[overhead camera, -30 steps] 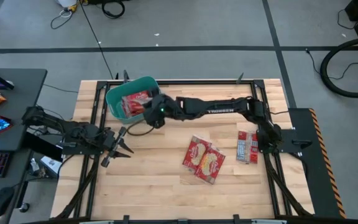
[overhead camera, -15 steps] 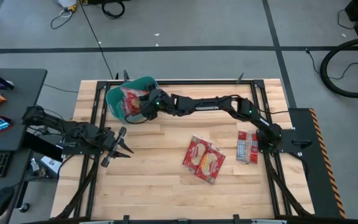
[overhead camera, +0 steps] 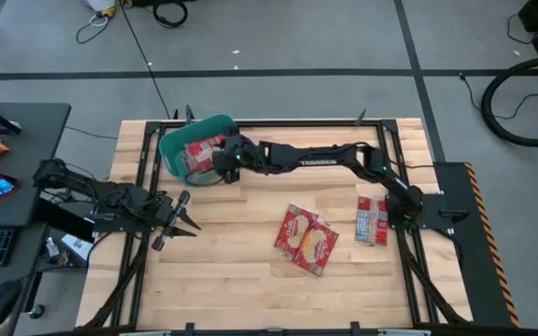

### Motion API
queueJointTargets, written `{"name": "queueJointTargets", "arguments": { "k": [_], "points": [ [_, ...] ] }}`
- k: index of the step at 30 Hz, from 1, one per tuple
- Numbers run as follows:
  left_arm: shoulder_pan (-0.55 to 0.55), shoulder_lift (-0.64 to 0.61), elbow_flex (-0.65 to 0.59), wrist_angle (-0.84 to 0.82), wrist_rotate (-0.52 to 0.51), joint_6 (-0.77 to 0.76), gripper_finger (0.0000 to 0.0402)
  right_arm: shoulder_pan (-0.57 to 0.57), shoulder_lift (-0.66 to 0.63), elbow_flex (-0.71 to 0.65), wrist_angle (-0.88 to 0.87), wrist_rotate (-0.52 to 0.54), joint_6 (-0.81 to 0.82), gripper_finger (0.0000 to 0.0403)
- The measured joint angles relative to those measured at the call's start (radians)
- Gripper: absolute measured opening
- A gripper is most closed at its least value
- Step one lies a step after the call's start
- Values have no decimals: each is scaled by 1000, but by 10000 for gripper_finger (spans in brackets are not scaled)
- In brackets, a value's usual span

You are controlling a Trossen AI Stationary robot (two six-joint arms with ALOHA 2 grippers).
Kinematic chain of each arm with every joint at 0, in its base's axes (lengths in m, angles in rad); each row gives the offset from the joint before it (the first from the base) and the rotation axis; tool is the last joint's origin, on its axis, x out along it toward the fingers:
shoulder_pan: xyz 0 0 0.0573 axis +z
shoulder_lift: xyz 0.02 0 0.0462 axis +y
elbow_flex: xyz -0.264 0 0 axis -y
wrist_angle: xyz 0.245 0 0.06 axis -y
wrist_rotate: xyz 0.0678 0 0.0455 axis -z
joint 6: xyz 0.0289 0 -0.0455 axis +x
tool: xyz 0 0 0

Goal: Sort popcorn bags into baskets
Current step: Put the red popcorn bag into the green bin

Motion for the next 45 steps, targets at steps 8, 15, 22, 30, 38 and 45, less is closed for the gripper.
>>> {"name": "queueJointTargets", "arguments": {
  "k": [8, 15, 22, 30, 38, 45],
  "points": [
    [0, 0, 0, -3, 0, 0, 98, 92, -117, 1, -402, -101, 228, 119],
    [0, 0, 0, 1, -154, 31, 98, 162, -129, 1, -820, -221, 437, 119],
    [0, 0, 0, 17, -401, 174, 98, 228, -129, 1, -1062, -312, 677, 119],
    [0, 0, 0, 113, -495, 352, 98, 277, -129, -78, -1143, -459, 848, 121],
    [0, 0, 0, 193, -495, 517, 98, 360, -128, -158, -1277, -456, 1000, 144],
    [0, 0, 0, 254, -495, 588, 98, 448, -128, -209, -1196, -456, 1143, 158]
  ]
}}
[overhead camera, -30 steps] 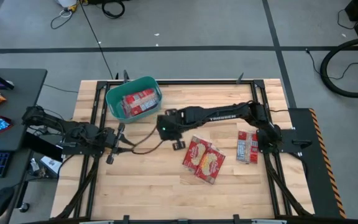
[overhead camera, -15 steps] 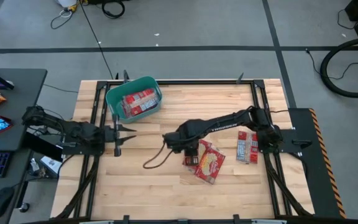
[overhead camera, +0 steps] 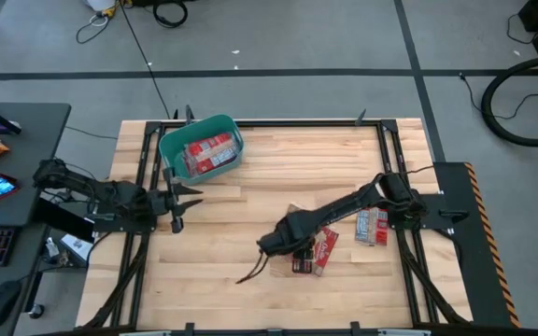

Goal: Sort popcorn bags into baskets
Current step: Put the red popcorn bag into the green bin

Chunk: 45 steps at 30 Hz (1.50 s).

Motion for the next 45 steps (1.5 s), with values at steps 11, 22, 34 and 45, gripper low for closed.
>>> {"name": "queueJointTargets", "arguments": {
  "k": [11, 22, 34, 45],
  "points": [
    [0, 0, 0, 35, 1, 55, 98, 23, 2, -195, 94, -102, 68, 158],
    [0, 0, 0, 35, 1, 46, 98, -97, -2, -242, 82, 321, -232, 158],
    [0, 0, 0, 26, 1, 44, 98, -208, -1, -137, -5, 406, -282, 151],
    [0, 0, 0, 19, 1, 23, 98, -99, -2, -100, 92, 396, -44, 173]
  ]
}}
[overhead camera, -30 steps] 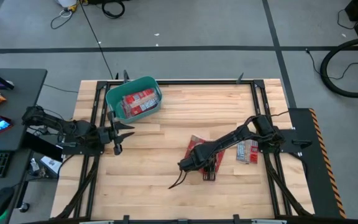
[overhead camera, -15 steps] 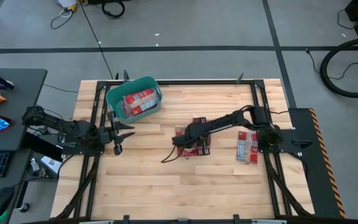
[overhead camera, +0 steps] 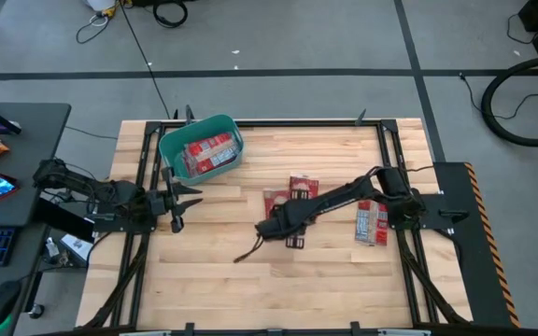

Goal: Sort popcorn bags into baskets
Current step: Put the red popcorn bag into the green bin

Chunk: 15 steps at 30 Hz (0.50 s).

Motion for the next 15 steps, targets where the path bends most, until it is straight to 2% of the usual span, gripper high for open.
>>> {"name": "queueJointTargets", "arguments": {
  "k": [3, 10, 15],
  "points": [
    [0, 0, 0, 0, 0, 0, 98, 30, 0, -1, 0, 2, 46, 197],
    [0, 0, 0, 0, 0, -2, 98, 82, -2, -90, 78, 84, 117, 264],
    [0, 0, 0, 0, 0, -2, 98, 95, -4, -163, 135, 128, 120, 280]
  ]
}}
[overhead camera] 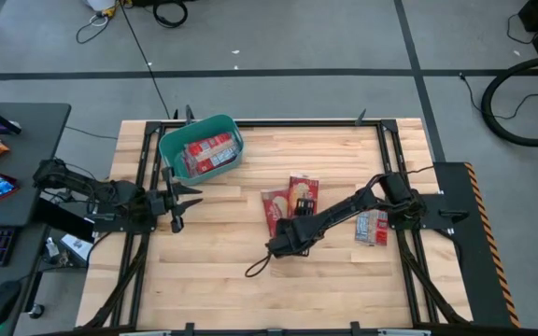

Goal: Sort popcorn bags into baskets
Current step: Put the red popcorn bag into the green bin

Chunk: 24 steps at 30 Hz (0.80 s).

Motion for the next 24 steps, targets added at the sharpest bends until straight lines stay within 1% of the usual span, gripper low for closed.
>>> {"name": "queueJointTargets", "arguments": {
  "k": [4, 11, 16, 20, 24],
  "points": [
    [0, 0, 0, 0, 0, 0, 98, 0, -1, -33, 0, 28, 10, 272],
    [0, 0, 0, 0, 0, 1, 98, -1, 1, -36, -40, 39, -6, 243],
    [0, 0, 0, 0, 0, 1, 98, -12, 2, -36, -37, 76, -27, 228],
    [0, 0, 0, 0, 0, 1, 98, -25, 1, -61, 9, 85, -60, 215],
    [0, 0, 0, 0, 0, 1, 98, -34, -6, -113, 64, 89, -81, 189]
  ]
}}
